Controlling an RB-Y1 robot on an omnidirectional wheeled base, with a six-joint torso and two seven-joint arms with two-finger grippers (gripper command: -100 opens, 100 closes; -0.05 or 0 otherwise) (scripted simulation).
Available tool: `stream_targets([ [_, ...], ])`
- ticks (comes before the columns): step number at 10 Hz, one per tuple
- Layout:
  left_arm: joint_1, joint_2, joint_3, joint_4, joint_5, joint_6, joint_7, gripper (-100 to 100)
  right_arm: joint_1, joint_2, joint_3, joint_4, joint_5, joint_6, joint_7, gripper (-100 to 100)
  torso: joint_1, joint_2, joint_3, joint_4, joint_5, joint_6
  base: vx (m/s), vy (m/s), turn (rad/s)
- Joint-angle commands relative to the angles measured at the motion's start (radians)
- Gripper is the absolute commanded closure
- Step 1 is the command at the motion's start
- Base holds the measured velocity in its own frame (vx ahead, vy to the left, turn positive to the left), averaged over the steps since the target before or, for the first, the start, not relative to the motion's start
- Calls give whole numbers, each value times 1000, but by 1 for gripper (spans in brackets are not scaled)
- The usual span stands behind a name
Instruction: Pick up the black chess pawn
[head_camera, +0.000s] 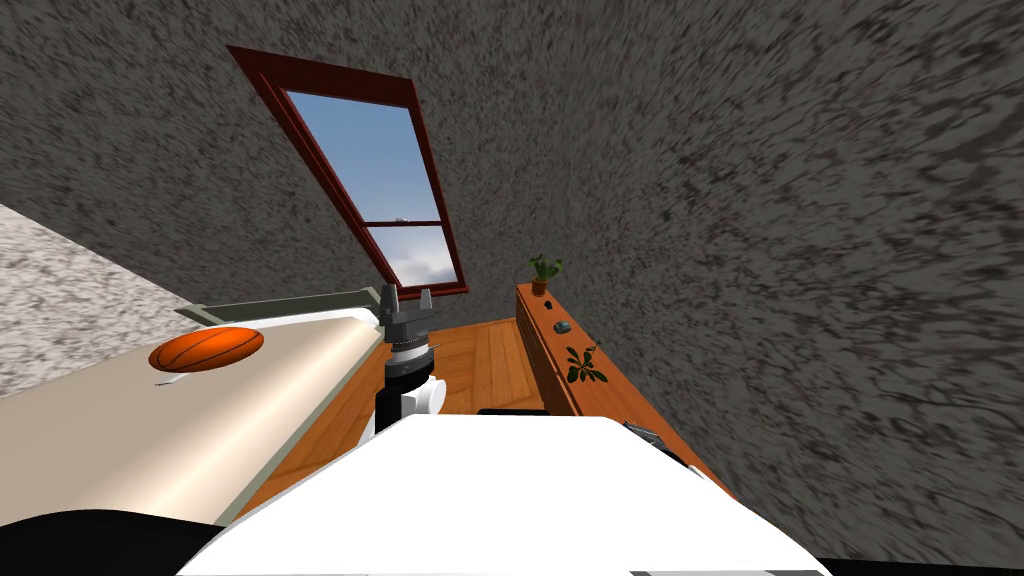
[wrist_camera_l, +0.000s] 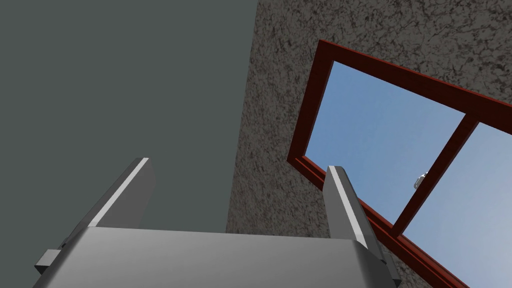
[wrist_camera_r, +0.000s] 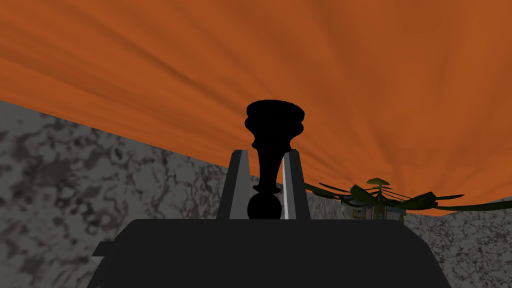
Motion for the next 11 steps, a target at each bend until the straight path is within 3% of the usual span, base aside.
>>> stream_targets([
  [1,0,0,0,0,0,0,0,0,0,0,0,0,0,0,0,0,0,0,0,0,0,0,0,0,0],
  [2,0,0,0,0,0,0,0,0,-20,-7,17,14,20,4,-28,100,0,0,0,0,0,0,-26,7,-58],
  [4,0,0,0,0,0,0,0,0,-41,-16,36,22,42,9,-63,100,0,3,1,0,-1,1,-54,11,-47],
  [7,0,0,0,0,0,0,0,0,-105,-41,91,47,111,25,-165,100,1,4,2,0,-1,1,-54,23,-69],
  [10,0,0,0,0,0,0,0,0,-126,-50,109,55,133,31,-205,100,0,3,2,0,-1,1,-40,13,-24],
  [11,0,0,0,0,0,0,0,0,-147,-58,127,64,156,36,-240,100,0,3,1,0,-1,1,-38,13,-51],
])
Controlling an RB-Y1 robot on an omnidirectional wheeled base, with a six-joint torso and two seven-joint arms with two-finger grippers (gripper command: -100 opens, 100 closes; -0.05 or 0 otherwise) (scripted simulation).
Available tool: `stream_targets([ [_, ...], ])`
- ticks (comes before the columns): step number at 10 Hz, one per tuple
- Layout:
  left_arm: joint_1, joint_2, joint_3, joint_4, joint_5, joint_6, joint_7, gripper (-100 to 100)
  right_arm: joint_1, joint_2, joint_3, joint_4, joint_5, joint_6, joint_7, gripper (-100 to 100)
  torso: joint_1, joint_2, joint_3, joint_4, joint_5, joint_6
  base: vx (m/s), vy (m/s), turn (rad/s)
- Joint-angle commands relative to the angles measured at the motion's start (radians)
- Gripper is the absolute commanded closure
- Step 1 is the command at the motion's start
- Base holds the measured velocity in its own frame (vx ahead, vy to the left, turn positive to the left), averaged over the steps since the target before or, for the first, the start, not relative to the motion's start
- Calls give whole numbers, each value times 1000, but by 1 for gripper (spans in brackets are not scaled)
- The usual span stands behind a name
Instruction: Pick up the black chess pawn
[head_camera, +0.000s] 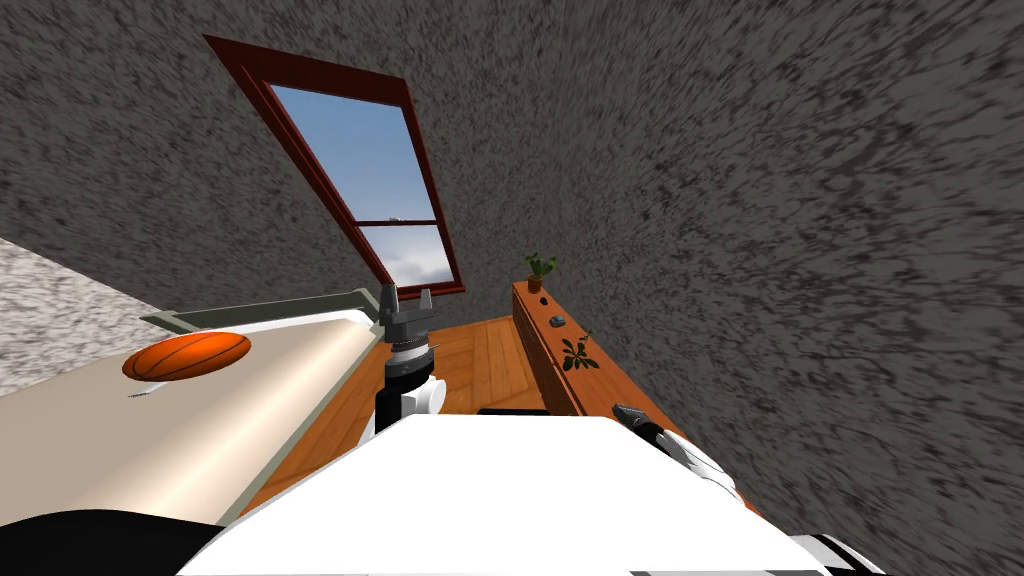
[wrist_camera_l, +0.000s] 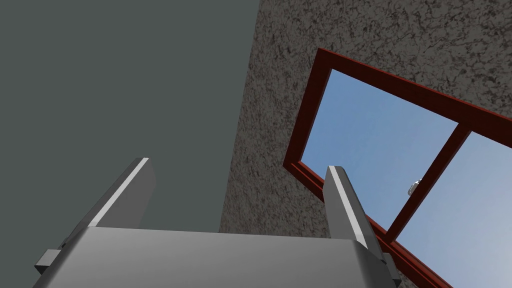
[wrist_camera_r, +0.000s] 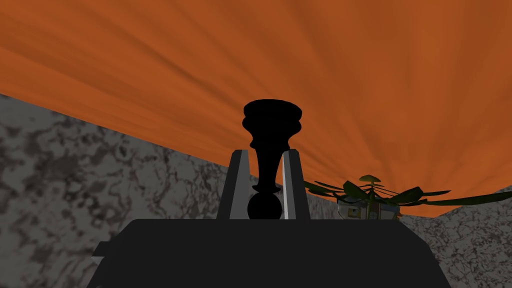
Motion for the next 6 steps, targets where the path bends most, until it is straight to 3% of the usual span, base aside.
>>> stream_targets([
  [1,0,0,0,0,0,0,0,0,-37,-10,21,22,34,4,-50,100,0,0,0,0,0,0,-59,24,-62],
  [2,0,0,0,0,0,0,0,0,-37,-10,21,22,34,4,-50,100,1,1,0,0,0,0,-45,17,-26],
  [4,0,0,0,0,0,0,0,0,-79,-27,58,39,79,14,-111,100,0,0,0,0,0,0,-50,12,-59],
  [5,0,0,0,0,0,0,0,0,-61,-26,53,24,65,13,-97,100,0,1,1,0,0,0,-26,6,-13],
  [6,0,0,0,0,0,0,0,0,-62,-28,57,23,68,16,-106,0,0,0,0,0,0,0,0,0,0],
])
